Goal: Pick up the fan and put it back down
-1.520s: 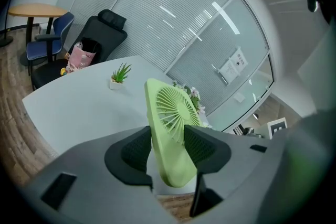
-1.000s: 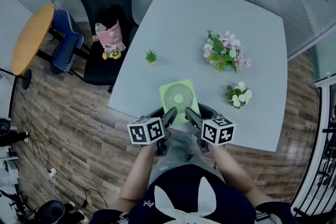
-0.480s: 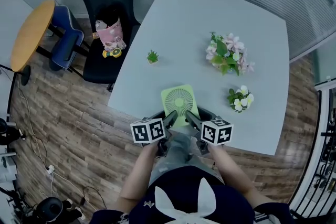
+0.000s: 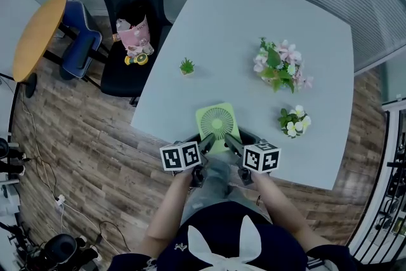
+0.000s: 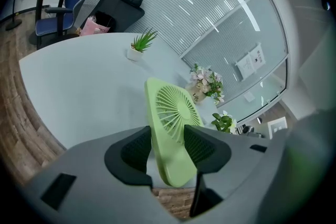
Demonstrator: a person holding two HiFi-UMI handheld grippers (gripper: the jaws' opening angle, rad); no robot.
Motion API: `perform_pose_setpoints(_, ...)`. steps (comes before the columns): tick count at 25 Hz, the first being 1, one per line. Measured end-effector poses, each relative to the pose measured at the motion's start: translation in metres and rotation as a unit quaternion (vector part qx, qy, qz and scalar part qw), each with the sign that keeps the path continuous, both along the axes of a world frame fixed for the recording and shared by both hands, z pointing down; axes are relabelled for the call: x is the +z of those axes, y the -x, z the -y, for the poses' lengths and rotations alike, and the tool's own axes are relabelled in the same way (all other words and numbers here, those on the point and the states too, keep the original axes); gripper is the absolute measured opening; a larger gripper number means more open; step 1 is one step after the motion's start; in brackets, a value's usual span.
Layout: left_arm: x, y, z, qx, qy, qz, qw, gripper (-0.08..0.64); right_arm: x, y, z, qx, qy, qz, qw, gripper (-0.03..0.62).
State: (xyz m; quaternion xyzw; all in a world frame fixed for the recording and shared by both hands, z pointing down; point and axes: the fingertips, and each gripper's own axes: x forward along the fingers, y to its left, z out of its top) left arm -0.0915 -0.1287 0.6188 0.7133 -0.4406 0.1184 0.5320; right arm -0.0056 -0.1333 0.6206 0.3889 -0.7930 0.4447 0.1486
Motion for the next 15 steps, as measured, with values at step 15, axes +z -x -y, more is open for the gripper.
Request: perform_pose_setpoints(15, 0.030, 0.000, 0.000, -0.011, 0.033, -0.006, 0.9994, 0.207, 0.029, 0.000, 0.002, -0.012, 0.021, -0.012, 1.000, 0.206)
